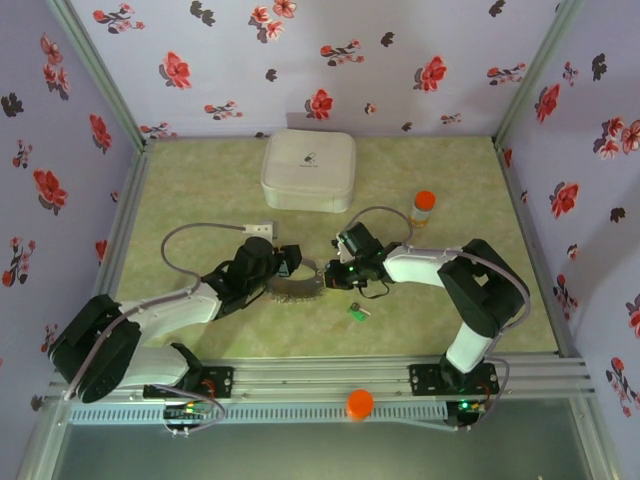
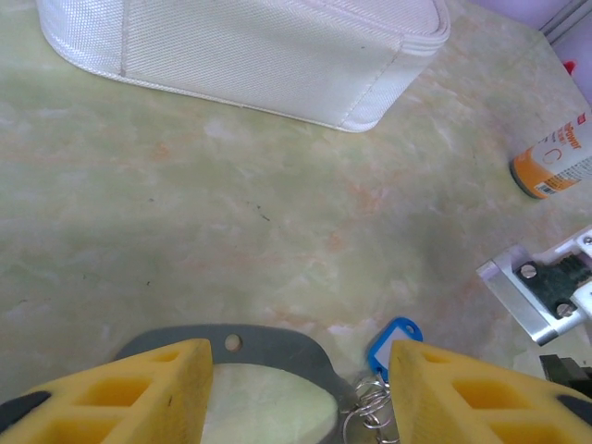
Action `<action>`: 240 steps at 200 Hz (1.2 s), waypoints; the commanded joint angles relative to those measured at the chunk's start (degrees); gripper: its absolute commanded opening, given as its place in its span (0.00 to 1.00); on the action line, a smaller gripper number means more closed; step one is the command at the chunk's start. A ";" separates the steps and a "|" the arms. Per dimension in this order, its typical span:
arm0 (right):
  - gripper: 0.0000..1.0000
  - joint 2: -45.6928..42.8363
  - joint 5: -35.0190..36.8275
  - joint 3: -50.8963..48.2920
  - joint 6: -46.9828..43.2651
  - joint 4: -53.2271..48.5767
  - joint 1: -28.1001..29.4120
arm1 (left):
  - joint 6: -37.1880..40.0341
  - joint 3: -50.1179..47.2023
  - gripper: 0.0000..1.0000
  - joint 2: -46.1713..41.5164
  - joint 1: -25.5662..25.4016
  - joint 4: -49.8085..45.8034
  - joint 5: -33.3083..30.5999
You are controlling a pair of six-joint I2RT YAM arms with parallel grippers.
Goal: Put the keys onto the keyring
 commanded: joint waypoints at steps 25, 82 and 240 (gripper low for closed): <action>0.00 -5.58 8.58 3.33 -8.59 -9.68 1.66 | 3.83 0.36 0.54 -4.39 -0.48 -1.96 -3.66; 0.00 -14.26 17.69 7.72 -20.59 -13.89 5.08 | 16.68 0.71 0.56 -13.07 0.30 -7.36 -5.50; 0.00 -24.76 6.25 11.04 -43.34 -5.95 3.98 | 50.11 2.22 0.41 -29.40 3.63 -15.95 16.28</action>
